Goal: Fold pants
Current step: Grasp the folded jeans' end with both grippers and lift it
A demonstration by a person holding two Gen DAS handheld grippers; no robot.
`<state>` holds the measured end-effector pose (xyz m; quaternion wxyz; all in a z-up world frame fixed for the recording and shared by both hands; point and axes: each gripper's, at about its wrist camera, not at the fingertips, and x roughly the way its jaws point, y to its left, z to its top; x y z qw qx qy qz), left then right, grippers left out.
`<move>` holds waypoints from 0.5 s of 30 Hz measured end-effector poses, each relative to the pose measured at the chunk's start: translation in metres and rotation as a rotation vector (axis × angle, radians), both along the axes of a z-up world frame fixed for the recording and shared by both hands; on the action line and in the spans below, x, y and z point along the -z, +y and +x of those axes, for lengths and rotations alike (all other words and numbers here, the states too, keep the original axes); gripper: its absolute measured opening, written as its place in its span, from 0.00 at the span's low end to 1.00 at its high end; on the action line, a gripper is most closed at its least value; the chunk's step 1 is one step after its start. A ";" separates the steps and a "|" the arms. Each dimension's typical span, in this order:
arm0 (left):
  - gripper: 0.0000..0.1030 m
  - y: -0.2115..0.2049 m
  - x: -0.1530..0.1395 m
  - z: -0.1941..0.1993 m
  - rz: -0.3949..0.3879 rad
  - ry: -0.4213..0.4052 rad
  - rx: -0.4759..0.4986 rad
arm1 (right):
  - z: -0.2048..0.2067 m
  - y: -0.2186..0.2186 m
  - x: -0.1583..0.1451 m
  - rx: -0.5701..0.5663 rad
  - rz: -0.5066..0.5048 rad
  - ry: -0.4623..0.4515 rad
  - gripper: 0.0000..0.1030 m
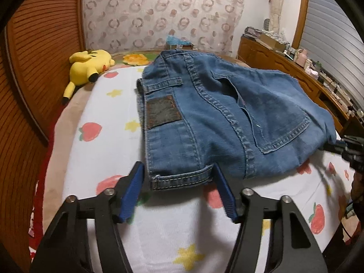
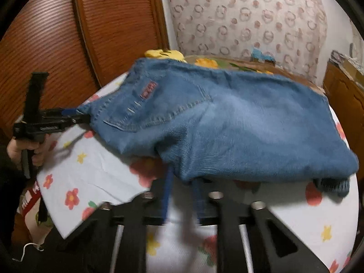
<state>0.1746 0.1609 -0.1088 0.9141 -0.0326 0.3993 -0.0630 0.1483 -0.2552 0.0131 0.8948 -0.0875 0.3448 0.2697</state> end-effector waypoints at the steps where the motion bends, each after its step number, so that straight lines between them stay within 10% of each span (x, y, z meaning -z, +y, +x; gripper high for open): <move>1: 0.56 0.000 0.001 0.001 -0.002 0.005 0.000 | -0.002 0.000 -0.002 0.001 0.012 -0.007 0.04; 6: 0.27 -0.005 -0.001 0.000 -0.008 0.006 0.034 | -0.005 -0.019 -0.019 0.003 0.091 -0.041 0.02; 15: 0.19 -0.008 -0.063 -0.024 0.014 -0.139 0.008 | -0.022 -0.026 -0.033 -0.022 0.101 -0.070 0.01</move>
